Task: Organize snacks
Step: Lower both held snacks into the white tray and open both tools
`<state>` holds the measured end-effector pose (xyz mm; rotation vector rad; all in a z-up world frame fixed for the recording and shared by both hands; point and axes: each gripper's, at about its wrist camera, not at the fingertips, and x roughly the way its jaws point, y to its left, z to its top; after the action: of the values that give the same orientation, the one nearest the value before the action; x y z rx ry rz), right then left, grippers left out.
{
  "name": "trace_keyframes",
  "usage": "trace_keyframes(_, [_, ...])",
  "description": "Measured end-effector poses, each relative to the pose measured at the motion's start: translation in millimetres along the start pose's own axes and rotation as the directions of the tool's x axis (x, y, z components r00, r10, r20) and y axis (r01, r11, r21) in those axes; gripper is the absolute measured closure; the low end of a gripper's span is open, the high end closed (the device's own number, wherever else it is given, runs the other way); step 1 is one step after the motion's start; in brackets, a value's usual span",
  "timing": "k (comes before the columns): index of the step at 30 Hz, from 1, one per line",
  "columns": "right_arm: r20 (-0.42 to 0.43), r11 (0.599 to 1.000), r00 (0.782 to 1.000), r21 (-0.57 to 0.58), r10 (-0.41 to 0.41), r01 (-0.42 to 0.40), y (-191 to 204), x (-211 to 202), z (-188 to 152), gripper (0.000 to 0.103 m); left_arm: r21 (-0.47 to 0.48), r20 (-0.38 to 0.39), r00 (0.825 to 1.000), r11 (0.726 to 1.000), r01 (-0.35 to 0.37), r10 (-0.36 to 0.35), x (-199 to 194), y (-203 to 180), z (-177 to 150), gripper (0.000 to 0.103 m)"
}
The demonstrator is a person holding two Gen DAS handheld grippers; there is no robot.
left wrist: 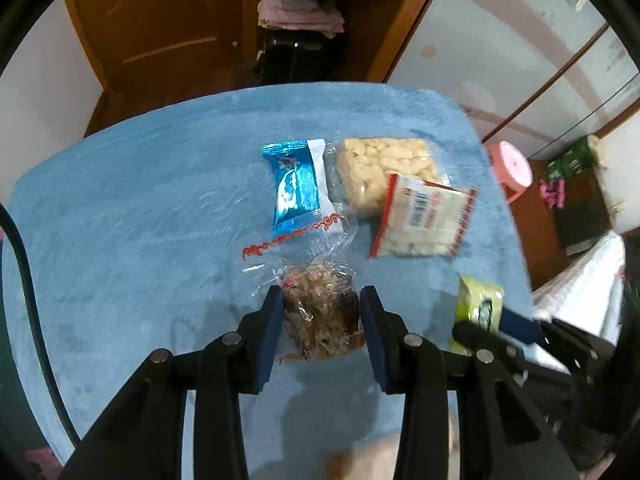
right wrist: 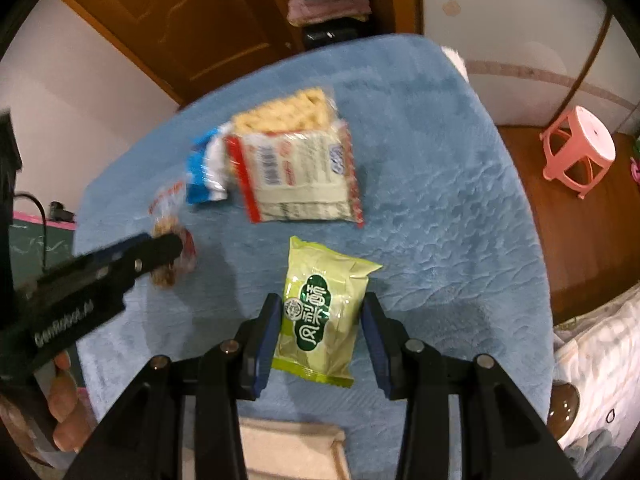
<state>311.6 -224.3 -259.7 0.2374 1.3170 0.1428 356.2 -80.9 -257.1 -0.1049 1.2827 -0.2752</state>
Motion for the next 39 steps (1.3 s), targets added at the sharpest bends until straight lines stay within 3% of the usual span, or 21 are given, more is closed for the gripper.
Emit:
trace_keyframes(7, [0.096,0.995,0.992,-0.074,0.076,-0.069,14.5,-72.9,-24.6,0.062,-0.012,0.119,0.991,0.998,0.06,-0.058,-99.3,5.0,-49.0,0.066])
trace_keyframes(18, [0.193,0.965,0.966,-0.228,0.171,-0.125,44.4,-177.5,-103.9,0.062,0.026,0.273,0.962,1.0,0.003,-0.01,-233.0,-22.7,-170.7,0.066])
trace_keyframes(25, [0.169,0.949,0.969,-0.289,0.178,-0.123,48.2,-194.8,-156.2,0.062,0.028,0.255,0.966,0.999,-0.043,0.034,-244.7,-41.8,-230.4,0.066])
trace_keyframes(32, [0.092,0.948,0.984,-0.295,0.152,-0.119,46.4,-182.9,-192.4,0.061,-0.003,0.14,0.989,0.999,-0.042,0.042,-208.0,-51.1,-270.1,0.065])
trace_keyframes(36, [0.052,0.953,0.989,-0.28,0.139,-0.119,44.7,-175.6,-204.0,0.06,0.023,0.115,0.992,0.998,-0.063,0.06,-197.4,-63.4,-281.4,0.064])
trace_keyframes(37, [0.044,0.954,0.99,-0.277,0.132,-0.114,44.9,-173.9,-205.5,0.06,0.03,0.112,0.992,0.997,-0.066,0.062,-197.1,-66.5,-283.5,0.062])
trace_keyframes(39, [0.039,0.958,0.992,-0.266,0.121,-0.106,44.4,-172.5,-208.6,0.056,0.04,0.127,0.99,0.997,-0.064,0.058,-200.2,-71.8,-286.2,0.045])
